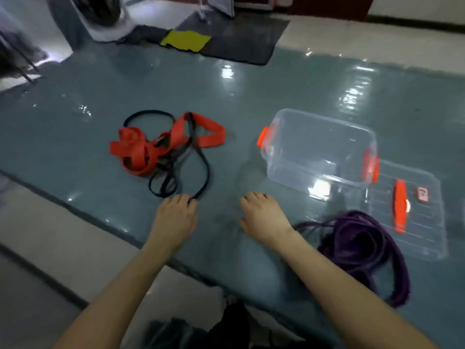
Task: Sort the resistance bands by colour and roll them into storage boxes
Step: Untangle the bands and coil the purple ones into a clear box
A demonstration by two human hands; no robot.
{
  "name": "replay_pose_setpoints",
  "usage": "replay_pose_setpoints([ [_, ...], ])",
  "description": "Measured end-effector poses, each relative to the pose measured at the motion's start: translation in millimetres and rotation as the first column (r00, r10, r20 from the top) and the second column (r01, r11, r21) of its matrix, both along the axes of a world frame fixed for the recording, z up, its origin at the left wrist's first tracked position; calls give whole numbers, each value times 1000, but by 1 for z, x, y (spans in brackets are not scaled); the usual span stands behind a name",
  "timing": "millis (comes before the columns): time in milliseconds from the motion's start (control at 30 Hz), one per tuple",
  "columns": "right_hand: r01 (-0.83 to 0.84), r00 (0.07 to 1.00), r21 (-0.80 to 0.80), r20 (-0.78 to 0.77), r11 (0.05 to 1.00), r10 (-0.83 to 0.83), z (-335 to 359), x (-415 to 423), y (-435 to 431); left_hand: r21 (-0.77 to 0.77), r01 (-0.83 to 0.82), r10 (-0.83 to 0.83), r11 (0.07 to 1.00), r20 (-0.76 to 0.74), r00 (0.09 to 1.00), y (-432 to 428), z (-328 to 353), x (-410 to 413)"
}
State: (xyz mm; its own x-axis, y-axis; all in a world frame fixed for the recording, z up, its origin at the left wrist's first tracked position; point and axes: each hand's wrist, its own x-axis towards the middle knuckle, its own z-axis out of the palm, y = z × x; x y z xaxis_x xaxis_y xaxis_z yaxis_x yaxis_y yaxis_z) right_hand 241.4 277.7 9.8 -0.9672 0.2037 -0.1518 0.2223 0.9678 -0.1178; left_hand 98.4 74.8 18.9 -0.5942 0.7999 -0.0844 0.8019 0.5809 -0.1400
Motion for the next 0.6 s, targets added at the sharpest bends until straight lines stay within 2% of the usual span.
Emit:
replay_pose_setpoints([
  [133,-46,999,-79,13,996,48,-20,-79,-37,6,-136,135,991,84,987,-54,-19,-49],
  [267,-152,987,-130,22,980,157,-43,-155,-63,16,-165,160,986,153,975,-85,-42,-87],
  [433,-273,941,-148,163,950,296,-81,-210,-79,8,-210,205,978,180,962,-103,-61,-119],
  [600,-226,974,-140,-10,964,227,-95,-195,-74,58,-213,199,975,180,963,-107,-72,-133],
])
